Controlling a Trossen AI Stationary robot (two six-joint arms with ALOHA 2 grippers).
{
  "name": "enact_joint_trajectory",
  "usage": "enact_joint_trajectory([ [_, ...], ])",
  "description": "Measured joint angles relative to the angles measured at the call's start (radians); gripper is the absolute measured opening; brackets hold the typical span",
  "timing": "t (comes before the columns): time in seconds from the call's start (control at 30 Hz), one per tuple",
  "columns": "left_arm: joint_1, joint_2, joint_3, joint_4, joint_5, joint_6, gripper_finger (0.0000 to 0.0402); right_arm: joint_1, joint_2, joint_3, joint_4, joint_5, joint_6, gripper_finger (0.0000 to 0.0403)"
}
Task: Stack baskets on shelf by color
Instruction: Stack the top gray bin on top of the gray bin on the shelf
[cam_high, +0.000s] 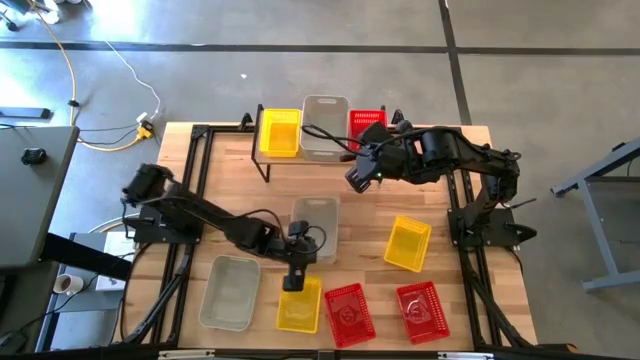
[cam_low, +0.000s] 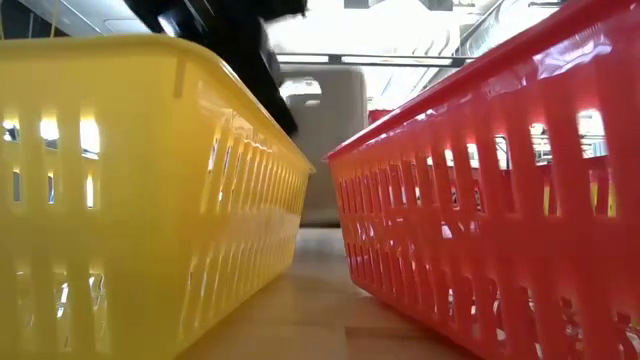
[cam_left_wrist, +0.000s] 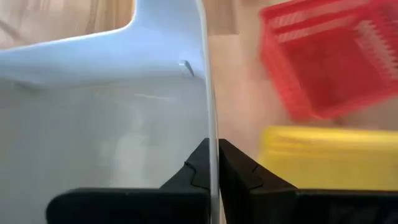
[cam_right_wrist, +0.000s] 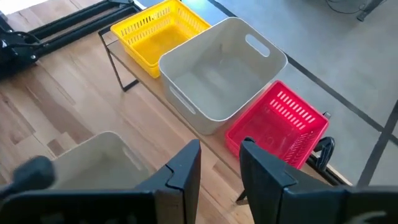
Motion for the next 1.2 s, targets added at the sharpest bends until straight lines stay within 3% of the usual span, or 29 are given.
enact_joint_trajectory([
  [0.47,-0.032,-0.289,0.001,-0.277,-0.032,0.067,0.0001,-0.109,0.000,0.000,0.001,-0.034,-0.133,0.0096],
  [0.83,-0.041,-0.367,0.014,-0.398,-0.063,0.061,0.0000,-0.121,0.000,0.000,0.000,-0.044,-0.124,0.0096],
  [0.93,-0.048,-0.367,0.084,-0.403,-0.074,0.078,0.0000,-0.121,0.000,0.000,0.000,-0.064,-0.081,0.0096],
  [1.2,-0.037,-0.371,0.311,-0.613,-0.158,0.206,0.0000,-0.140,0.000,0.000,0.000,-0.089,0.002,0.0096],
])
